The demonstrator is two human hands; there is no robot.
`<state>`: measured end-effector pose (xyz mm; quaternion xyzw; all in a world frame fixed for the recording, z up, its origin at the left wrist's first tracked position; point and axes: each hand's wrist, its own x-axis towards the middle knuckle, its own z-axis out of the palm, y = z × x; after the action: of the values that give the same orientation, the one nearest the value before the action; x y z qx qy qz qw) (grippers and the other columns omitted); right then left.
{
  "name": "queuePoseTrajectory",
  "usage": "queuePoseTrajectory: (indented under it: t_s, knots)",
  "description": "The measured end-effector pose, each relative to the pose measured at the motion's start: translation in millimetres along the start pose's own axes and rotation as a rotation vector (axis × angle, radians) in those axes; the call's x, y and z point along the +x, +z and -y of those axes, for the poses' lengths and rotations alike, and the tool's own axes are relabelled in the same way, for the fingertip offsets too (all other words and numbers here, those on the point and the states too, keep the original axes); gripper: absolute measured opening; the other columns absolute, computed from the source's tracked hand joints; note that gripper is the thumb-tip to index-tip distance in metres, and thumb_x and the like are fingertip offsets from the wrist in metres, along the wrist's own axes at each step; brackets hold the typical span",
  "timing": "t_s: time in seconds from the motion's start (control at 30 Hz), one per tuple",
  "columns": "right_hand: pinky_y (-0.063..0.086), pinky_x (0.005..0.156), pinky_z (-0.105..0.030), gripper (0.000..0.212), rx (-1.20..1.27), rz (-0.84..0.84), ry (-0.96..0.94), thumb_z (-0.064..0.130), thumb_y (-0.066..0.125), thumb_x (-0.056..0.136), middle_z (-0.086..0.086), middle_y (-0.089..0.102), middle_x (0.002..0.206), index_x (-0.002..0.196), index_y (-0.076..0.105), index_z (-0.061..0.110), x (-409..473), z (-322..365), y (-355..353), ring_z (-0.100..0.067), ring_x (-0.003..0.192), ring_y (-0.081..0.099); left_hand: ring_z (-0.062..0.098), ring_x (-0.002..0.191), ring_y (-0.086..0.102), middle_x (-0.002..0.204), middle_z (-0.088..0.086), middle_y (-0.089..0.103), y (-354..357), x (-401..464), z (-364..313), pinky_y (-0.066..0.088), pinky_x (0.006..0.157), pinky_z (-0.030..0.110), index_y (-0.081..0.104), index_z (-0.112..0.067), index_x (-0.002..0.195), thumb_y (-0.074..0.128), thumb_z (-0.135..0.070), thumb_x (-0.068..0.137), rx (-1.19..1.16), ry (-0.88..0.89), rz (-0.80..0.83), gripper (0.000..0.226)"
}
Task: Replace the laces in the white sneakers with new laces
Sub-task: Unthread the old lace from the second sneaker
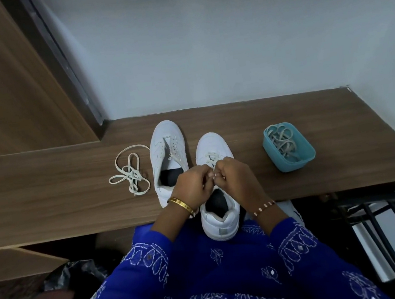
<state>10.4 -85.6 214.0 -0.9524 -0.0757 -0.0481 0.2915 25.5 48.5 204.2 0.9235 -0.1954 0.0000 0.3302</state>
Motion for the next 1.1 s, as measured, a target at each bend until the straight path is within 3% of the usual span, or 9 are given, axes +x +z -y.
queuePoseTrajectory:
  t_s: [0.17, 0.37, 0.5, 0.6, 0.7, 0.77, 0.87, 0.97, 1.1]
  knots:
    - [0.032, 0.059, -0.019, 0.009, 0.161, -0.092, 0.177, 0.001, 0.057, 0.083, -0.013, 0.061, 0.067, 0.077, 0.062, -0.004, -0.7, -13.0, -1.4, -0.015, 0.060, 0.047, 0.022, 0.077, 0.059, 0.084, 0.006, 0.065, 0.5, -0.5, 3.6, 0.034, 0.064, 0.023, 0.062, -0.008, 0.088, 0.055, -0.011, 0.086, -0.008, 0.023, 0.009, 0.008]
    - [0.034, 0.069, -0.015, 0.028, 0.062, -0.026, -0.026, 0.016, 0.048, 0.081, -0.013, 0.069, 0.085, 0.092, 0.070, 0.003, -5.9, -11.2, -0.8, -0.023, 0.077, 0.062, 0.026, 0.077, 0.060, 0.085, 0.009, 0.065, 2.9, -0.9, 4.0, 0.042, 0.068, 0.030, 0.061, -0.005, 0.089, 0.054, -0.011, 0.087, -0.023, 0.012, -0.003, 0.010]
    - [0.041, 0.062, -0.028, 0.021, 0.031, 0.015, -0.077, 0.016, 0.051, 0.082, -0.003, 0.058, 0.067, 0.080, 0.065, 0.001, -1.0, -12.0, -3.5, -0.019, 0.064, 0.053, 0.025, 0.079, 0.058, 0.087, 0.011, 0.064, 5.2, -3.3, 3.5, 0.039, 0.068, 0.030, 0.058, -0.004, 0.089, 0.052, -0.014, 0.089, -0.015, -0.010, 0.009, 0.012]
    - [0.030, 0.050, -0.022, 0.018, 0.058, -0.057, -0.048, 0.003, 0.056, 0.078, 0.010, 0.033, 0.050, 0.062, 0.048, 0.007, 0.7, -8.4, -1.4, -0.014, 0.052, 0.036, 0.025, 0.079, 0.058, 0.086, 0.010, 0.063, 4.9, -2.5, 2.9, 0.037, 0.066, 0.028, 0.058, -0.004, 0.089, 0.053, -0.014, 0.089, -0.017, -0.019, 0.010, 0.011]
    - [0.026, 0.049, -0.015, 0.017, 0.098, -0.092, -0.005, 0.000, 0.055, 0.078, 0.011, 0.030, 0.046, 0.063, 0.049, 0.007, -0.2, -9.6, -0.4, -0.010, 0.047, 0.032, 0.025, 0.079, 0.057, 0.087, 0.010, 0.063, 4.2, -2.9, 3.0, 0.036, 0.066, 0.028, 0.057, -0.004, 0.091, 0.052, -0.014, 0.089, -0.012, -0.017, 0.022, 0.011]
    - [0.033, 0.055, -0.020, 0.008, 0.104, -0.048, -0.043, 0.004, 0.054, 0.081, 0.012, 0.039, 0.048, 0.078, 0.062, 0.005, -0.9, -12.3, -3.5, -0.010, 0.050, 0.041, 0.025, 0.079, 0.057, 0.088, 0.010, 0.063, 3.9, -2.9, 3.2, 0.038, 0.067, 0.029, 0.057, -0.004, 0.091, 0.052, -0.014, 0.089, -0.008, -0.018, 0.030, 0.012]
    - [0.043, 0.066, -0.027, 0.026, 0.016, 0.050, -0.099, 0.016, 0.047, 0.087, -0.008, 0.065, 0.075, 0.096, 0.067, 0.004, 0.5, -12.0, -5.3, -0.023, 0.072, 0.059, 0.025, 0.079, 0.057, 0.088, 0.010, 0.063, 4.3, -3.0, 2.7, 0.038, 0.068, 0.030, 0.057, -0.004, 0.090, 0.052, -0.014, 0.089, -0.013, -0.023, 0.032, 0.011]
    - [0.042, 0.064, -0.034, 0.030, -0.059, 0.041, -0.100, 0.019, 0.042, 0.089, -0.016, 0.063, 0.079, 0.085, 0.064, 0.000, 0.1, -7.1, 0.2, -0.028, 0.072, 0.058, 0.026, 0.077, 0.057, 0.086, 0.012, 0.063, 4.4, -3.8, 1.2, 0.036, 0.066, 0.030, 0.057, -0.003, 0.089, 0.051, -0.013, 0.090, -0.009, -0.028, 0.022, 0.012]
    - [0.033, 0.057, -0.030, 0.017, 0.075, -0.057, 0.020, 0.008, 0.053, 0.086, -0.002, 0.047, 0.058, 0.069, 0.051, 0.004, -2.3, -3.3, 4.5, -0.020, 0.060, 0.046, 0.027, 0.077, 0.056, 0.085, 0.013, 0.063, 3.2, -3.3, -1.3, 0.037, 0.066, 0.032, 0.057, -0.002, 0.090, 0.051, -0.014, 0.090, 0.000, -0.030, 0.014, 0.013]
